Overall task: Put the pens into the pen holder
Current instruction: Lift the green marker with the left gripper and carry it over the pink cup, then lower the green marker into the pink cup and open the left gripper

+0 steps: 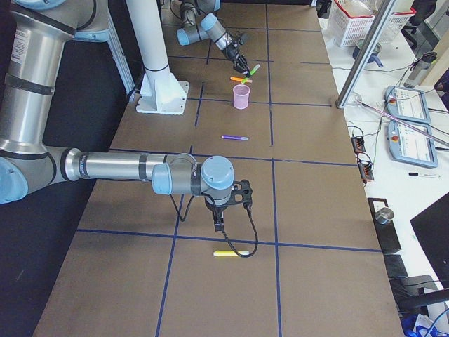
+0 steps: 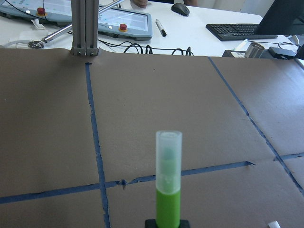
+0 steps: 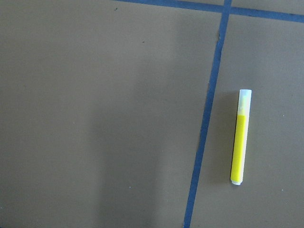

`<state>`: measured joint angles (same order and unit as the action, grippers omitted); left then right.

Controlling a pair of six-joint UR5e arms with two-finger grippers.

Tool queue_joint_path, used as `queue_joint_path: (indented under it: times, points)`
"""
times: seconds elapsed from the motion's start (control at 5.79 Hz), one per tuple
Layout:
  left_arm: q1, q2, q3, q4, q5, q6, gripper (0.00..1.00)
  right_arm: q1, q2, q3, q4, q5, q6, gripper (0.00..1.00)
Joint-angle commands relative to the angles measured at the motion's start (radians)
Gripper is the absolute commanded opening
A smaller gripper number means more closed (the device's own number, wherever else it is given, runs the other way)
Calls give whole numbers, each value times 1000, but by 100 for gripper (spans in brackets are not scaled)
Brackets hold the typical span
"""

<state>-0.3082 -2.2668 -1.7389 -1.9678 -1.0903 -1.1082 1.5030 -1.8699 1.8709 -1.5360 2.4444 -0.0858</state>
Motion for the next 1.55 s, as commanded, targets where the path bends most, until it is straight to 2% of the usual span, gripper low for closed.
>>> queue_joint_path:
  times: [0.0,0.17,0.35,0.52,0.69,1.04,1.21,1.38]
  points:
    - [46,3,85,-96,88,1,8,0,0,-1,-1,1,3,100]
    - [47,27,78,-138,82,1,19,-1,-2,-2,-3,-1,5,100]
    - [52,35,81,-148,76,2,42,-1,0,-4,-4,-1,6,100]
    - [60,29,70,-148,72,17,70,-1,0,-6,-4,-1,8,100]
    - [61,33,36,-146,38,113,82,-1,-2,-7,-6,4,17,100]
    - [46,70,-28,-137,-22,186,86,-3,0,-33,-1,77,89,100]
    - [-7,76,-30,-134,-43,220,86,-12,6,-56,11,55,92,100]
    - [-75,187,-72,-134,-174,220,85,-57,23,-129,122,-61,92,100]
